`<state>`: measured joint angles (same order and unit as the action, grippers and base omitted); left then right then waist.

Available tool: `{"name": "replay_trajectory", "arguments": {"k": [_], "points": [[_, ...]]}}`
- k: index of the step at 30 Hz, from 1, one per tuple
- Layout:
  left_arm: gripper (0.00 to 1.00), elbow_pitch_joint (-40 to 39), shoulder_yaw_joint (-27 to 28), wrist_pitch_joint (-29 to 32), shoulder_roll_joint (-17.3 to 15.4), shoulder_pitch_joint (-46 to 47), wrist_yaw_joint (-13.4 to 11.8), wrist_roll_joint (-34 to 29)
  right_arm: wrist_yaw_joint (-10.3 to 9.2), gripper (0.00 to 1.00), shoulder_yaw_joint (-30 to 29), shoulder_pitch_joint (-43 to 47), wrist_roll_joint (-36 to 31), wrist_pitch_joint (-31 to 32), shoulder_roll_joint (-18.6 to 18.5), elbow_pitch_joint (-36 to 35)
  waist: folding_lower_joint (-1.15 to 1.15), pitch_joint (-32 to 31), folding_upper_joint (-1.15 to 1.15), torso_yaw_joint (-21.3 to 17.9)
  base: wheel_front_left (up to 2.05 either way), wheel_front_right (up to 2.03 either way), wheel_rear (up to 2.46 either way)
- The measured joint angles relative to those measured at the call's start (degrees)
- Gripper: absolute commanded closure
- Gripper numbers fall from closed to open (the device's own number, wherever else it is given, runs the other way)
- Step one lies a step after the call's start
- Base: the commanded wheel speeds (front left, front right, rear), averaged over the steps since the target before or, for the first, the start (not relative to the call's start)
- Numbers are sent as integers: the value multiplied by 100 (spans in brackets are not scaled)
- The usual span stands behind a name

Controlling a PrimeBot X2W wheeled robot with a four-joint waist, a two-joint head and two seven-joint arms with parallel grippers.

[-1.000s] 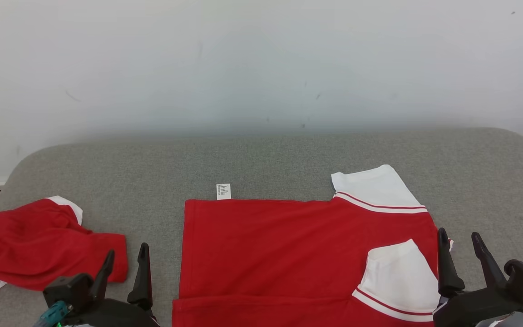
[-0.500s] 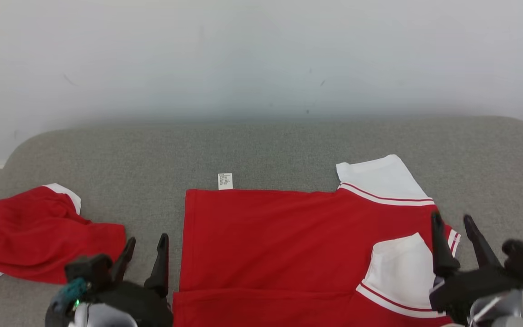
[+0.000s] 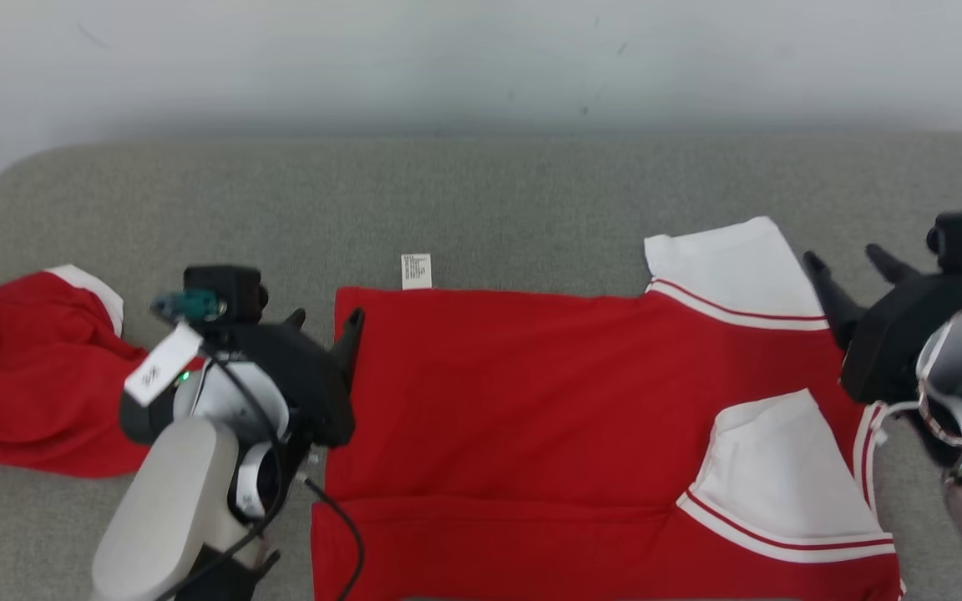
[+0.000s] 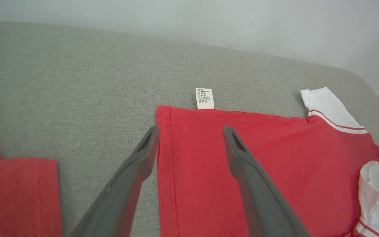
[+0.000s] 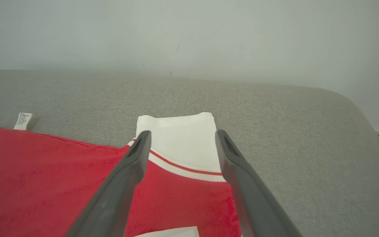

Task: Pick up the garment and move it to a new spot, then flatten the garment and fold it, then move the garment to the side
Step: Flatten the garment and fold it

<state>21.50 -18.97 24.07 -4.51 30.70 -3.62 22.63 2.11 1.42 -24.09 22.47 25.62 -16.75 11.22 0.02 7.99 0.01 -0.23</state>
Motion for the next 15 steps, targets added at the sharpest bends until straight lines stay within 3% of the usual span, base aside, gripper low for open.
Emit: {"name": "replay_trajectory", "arguments": {"k": [6,15], "points": [[0,405,-34,599,143,861,-119,33,142,0,100,-865,-33,846,-312,465,0,483,0,80,0,0,0],[0,725,-123,1152,238,1659,-192,26,142,0,82,-1693,-115,1663,-725,772,0,1233,0,248,0,0,0]]}}
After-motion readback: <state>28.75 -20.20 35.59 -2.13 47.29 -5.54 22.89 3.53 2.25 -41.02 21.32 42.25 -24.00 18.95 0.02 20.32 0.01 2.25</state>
